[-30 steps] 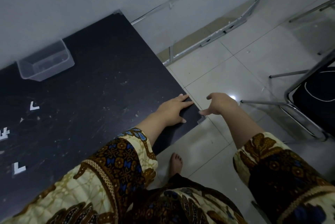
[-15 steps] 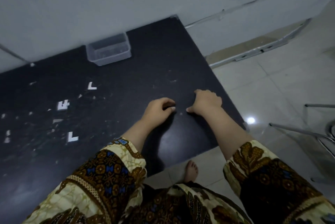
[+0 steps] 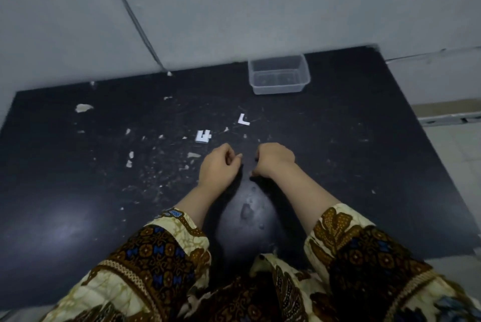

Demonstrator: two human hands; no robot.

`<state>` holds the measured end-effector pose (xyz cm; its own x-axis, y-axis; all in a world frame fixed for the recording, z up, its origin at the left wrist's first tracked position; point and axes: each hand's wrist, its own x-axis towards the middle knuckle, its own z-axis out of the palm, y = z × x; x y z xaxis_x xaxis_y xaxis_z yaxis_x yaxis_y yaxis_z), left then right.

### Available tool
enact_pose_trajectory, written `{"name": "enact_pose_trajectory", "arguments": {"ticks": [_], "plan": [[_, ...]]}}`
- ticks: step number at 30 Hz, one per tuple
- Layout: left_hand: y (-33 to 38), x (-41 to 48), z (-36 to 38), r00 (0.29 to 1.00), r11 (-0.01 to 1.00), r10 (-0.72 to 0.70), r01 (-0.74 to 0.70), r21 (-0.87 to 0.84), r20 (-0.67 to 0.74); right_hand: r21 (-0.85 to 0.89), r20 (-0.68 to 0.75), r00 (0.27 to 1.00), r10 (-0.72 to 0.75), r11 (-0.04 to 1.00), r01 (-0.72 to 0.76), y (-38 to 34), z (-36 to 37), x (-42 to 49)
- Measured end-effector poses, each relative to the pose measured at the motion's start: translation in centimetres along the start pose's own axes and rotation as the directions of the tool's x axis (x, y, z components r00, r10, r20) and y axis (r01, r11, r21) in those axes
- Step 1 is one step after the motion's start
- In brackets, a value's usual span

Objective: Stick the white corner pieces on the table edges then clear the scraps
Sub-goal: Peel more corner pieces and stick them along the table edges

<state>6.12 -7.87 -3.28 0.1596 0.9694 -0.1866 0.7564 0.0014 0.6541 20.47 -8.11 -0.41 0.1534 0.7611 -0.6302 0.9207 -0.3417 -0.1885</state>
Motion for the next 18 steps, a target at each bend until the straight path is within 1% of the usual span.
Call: {"name": "enact_pose_trajectory", "arguments": {"ticks": [3,6,9,12,15,18], "plan": [[-3.1,0.5,-3.0,0.997,0.998,-0.060,0.059,-0.025,-0.047,-0.010,0.052,0.996,-0.067,0.998,0.068,-4.7,1.4,0.5],[-5.8,1.0,-5.2,0.992,0.992,-0.123,0.121,-0.041,-0.035,-0.040,0.092,0.989,-0.118,0.992,0.122,-8.1,3.2,0.5],[-7.8,1.0,-6.5,0.984,0.982,-0.178,0.178,-0.066,-0.001,-0.110,0.024,0.987,-0.158,0.981,0.160,-10.0,5.0,0.5],[-9.2,0.7,-7.0,0.974,0.968,-0.224,0.226,-0.110,0.032,-0.139,-0.050,0.980,-0.192,0.973,0.183,-10.8,5.7,0.7],[-10.4,0.7,-6.7,0.965,0.954,-0.252,0.259,-0.151,0.068,-0.156,-0.073,0.970,-0.230,0.964,0.217,-10.8,5.6,0.8],[-10.9,0.8,-6.4,0.952,0.941,-0.266,0.291,-0.173,0.152,-0.119,-0.075,0.965,-0.249,0.964,0.240,-10.5,5.4,0.8]]}}
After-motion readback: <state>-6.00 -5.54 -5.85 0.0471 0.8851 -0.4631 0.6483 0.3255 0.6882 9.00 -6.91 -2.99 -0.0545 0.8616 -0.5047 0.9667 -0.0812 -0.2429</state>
